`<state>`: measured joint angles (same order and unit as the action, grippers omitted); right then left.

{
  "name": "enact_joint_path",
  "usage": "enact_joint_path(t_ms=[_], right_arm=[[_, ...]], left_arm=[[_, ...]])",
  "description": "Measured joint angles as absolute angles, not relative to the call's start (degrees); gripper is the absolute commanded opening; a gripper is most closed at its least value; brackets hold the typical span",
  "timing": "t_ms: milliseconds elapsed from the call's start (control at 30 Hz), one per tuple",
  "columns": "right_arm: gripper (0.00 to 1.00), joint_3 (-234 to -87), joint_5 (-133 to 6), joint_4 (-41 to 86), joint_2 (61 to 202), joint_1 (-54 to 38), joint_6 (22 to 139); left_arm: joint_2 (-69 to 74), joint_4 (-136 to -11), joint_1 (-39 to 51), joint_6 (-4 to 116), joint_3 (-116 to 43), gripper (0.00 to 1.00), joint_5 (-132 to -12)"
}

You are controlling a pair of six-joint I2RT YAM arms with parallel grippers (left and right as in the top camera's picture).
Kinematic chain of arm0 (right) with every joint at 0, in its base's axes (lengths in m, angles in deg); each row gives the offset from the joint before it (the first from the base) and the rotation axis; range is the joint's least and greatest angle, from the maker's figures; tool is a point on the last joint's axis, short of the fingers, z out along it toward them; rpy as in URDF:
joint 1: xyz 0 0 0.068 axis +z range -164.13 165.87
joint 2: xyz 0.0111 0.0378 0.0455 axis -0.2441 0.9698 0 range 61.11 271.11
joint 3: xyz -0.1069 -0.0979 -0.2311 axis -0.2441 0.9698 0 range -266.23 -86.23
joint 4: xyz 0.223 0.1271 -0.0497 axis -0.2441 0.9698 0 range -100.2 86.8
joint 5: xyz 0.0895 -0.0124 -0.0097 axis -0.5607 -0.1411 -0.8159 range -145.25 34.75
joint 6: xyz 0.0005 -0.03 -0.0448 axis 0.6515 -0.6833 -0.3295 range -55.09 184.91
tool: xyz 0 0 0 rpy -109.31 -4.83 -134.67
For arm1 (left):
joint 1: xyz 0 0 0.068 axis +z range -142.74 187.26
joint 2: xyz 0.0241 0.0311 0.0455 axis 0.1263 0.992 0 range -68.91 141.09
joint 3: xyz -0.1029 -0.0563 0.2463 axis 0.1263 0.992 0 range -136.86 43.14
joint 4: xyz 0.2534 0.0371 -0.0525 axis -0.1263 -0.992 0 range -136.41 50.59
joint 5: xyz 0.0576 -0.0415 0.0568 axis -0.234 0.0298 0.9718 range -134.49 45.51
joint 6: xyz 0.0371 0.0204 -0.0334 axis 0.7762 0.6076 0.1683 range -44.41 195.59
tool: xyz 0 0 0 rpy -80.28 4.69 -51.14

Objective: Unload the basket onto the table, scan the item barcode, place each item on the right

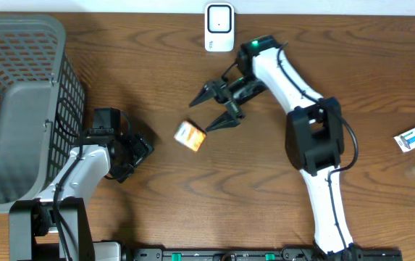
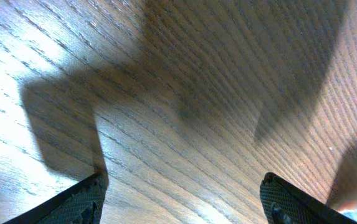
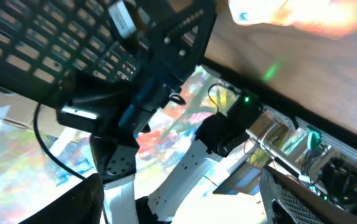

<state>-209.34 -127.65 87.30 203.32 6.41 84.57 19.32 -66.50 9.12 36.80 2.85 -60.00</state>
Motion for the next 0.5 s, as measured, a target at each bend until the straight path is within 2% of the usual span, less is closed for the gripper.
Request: enact_joint_path(t_ms=[67,167,200,300,500], right_arm=[[0.82,-209.3,-126.6,87.3,203.3,5.6,84.5],[0.81,-209.3,-122.8,87.3,203.3,5.6,84.2],[0.81,-209.3,-120.3,87.3,203.3,5.8,84.4],[0.89,-209.3,-109.5,86.8,203.3,7.4,87.3],[0.91,-209.3,-91.9,81.6,203.3,13.5,97.9]], left_arm=[[19.3,-66.5,9.1,36.8,2.9,0.83,-60.0],[19.3,-66.5,9.1,36.8,2.9,0.83,-60.0],[19.3,-66.5,9.1,36.8,2.9,0.82,-60.0],[19.3,-66.5,9.1,36.8,2.9,0.83,-60.0],[19.3,-66.5,9.1,36.8,2.9,0.82,-60.0]])
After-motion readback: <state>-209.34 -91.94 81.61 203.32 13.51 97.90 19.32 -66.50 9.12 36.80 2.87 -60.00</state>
